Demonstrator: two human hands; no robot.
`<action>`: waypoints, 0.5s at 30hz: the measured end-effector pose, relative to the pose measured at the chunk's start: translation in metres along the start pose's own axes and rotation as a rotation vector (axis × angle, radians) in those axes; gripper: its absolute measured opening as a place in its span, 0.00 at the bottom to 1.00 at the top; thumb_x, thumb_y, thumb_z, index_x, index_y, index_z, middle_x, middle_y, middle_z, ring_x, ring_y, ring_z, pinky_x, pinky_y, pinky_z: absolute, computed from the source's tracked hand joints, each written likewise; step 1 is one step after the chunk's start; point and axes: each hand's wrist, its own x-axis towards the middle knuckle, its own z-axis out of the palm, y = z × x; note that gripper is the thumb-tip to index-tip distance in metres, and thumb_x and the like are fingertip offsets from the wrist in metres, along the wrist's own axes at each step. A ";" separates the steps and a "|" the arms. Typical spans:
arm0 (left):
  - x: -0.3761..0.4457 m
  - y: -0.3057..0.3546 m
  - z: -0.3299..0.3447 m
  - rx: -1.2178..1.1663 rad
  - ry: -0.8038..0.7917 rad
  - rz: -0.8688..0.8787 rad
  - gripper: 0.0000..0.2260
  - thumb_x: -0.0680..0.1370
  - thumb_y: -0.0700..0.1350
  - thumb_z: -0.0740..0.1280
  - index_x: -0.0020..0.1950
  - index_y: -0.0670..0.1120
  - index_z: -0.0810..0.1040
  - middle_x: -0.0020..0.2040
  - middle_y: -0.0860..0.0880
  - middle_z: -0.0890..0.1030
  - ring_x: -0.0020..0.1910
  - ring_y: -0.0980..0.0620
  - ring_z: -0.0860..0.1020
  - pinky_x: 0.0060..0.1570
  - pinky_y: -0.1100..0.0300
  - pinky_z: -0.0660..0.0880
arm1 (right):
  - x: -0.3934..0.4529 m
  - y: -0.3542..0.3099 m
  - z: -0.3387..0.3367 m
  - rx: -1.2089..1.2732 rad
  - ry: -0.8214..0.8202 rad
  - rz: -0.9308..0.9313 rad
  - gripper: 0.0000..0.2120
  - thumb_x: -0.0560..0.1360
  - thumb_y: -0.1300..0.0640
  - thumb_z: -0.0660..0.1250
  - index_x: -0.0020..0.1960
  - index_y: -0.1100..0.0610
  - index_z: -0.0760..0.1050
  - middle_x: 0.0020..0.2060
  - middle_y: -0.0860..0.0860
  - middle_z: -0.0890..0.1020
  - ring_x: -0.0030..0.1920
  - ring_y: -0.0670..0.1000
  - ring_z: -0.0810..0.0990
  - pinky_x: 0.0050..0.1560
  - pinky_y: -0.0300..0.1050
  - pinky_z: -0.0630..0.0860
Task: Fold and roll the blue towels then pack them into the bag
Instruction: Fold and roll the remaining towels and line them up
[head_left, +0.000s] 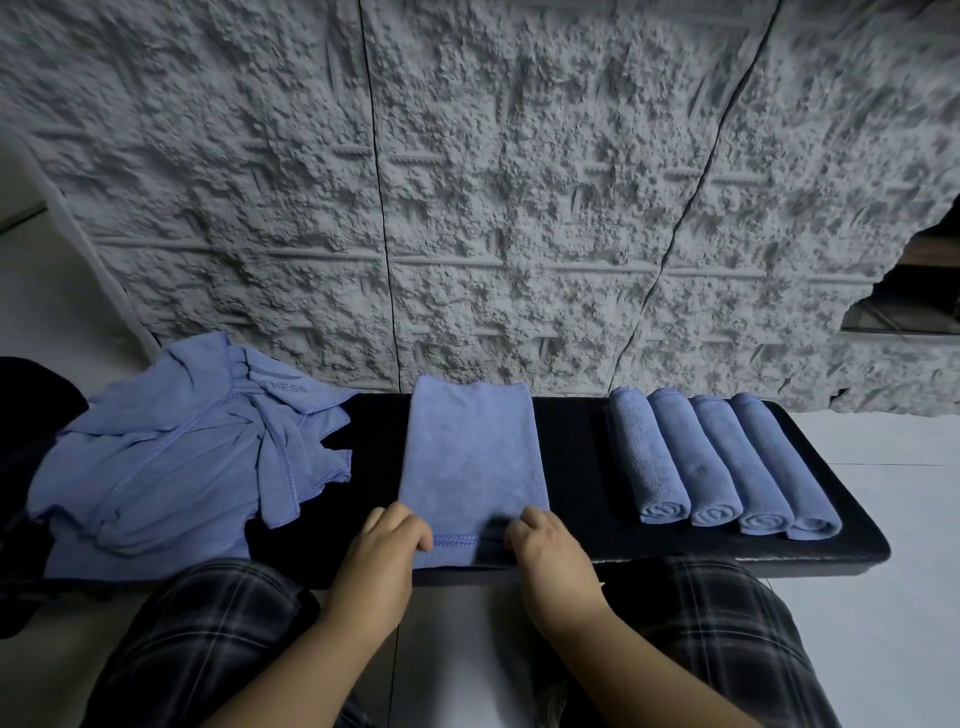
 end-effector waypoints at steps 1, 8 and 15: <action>-0.001 0.002 0.000 0.014 0.000 0.024 0.25 0.54 0.23 0.69 0.38 0.51 0.71 0.40 0.58 0.67 0.38 0.58 0.64 0.33 0.67 0.67 | -0.001 -0.001 0.003 0.011 -0.020 -0.005 0.19 0.46 0.66 0.78 0.31 0.54 0.73 0.32 0.49 0.74 0.31 0.49 0.76 0.25 0.37 0.67; -0.012 0.009 0.005 0.157 -0.002 0.062 0.25 0.58 0.51 0.79 0.43 0.52 0.66 0.41 0.55 0.72 0.42 0.55 0.66 0.33 0.61 0.73 | -0.006 -0.007 0.011 -0.018 0.115 -0.030 0.11 0.61 0.54 0.53 0.40 0.54 0.70 0.34 0.49 0.74 0.32 0.49 0.75 0.29 0.37 0.73; -0.008 0.007 0.007 0.238 0.066 0.059 0.26 0.58 0.43 0.81 0.46 0.50 0.67 0.41 0.51 0.75 0.41 0.51 0.69 0.29 0.57 0.75 | -0.007 -0.009 0.010 -0.089 0.203 -0.078 0.09 0.63 0.61 0.50 0.42 0.54 0.62 0.33 0.50 0.75 0.31 0.50 0.74 0.26 0.39 0.72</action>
